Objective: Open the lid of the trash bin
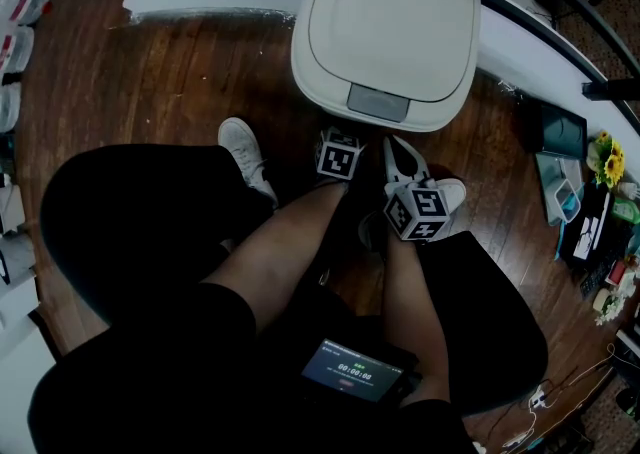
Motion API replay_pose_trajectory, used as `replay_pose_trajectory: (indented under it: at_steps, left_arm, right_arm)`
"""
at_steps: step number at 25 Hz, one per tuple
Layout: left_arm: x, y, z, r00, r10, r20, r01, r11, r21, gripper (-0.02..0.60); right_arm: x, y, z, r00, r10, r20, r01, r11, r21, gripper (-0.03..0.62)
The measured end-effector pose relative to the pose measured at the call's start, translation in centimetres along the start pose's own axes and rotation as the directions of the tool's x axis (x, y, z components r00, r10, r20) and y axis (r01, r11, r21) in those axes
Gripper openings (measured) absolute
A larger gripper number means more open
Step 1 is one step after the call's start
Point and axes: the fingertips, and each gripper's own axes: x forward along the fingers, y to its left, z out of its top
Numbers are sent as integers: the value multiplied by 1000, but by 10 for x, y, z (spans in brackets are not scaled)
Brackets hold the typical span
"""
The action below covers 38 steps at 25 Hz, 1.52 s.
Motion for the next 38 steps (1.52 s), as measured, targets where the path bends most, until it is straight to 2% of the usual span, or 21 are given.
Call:
replay_pose_trajectory:
  at_steps: [8,16,27,38]
  left_arm:
    - [5,6,-8,998,34,-48,-37,997,-72,12]
    - [5,0,-4,996,19,-85,-26,996,-87,12]
    - [9,8,-2,996,31,-87,-33,999,-17,12]
    - [13,10,-4,995,22,-102,-24,1000,-11,12]
  right_arm:
    - [2,0,-3,1000,1,-3,-1,1000,2,20]
    - [0,-1,-5,1000,1,-9,-1,1000,4,20]
    - [2,1,-7,1000,4,-5,-4,1000,24,20]
    - [0,-12,-19,998,-42,-39,43,999,27,20]
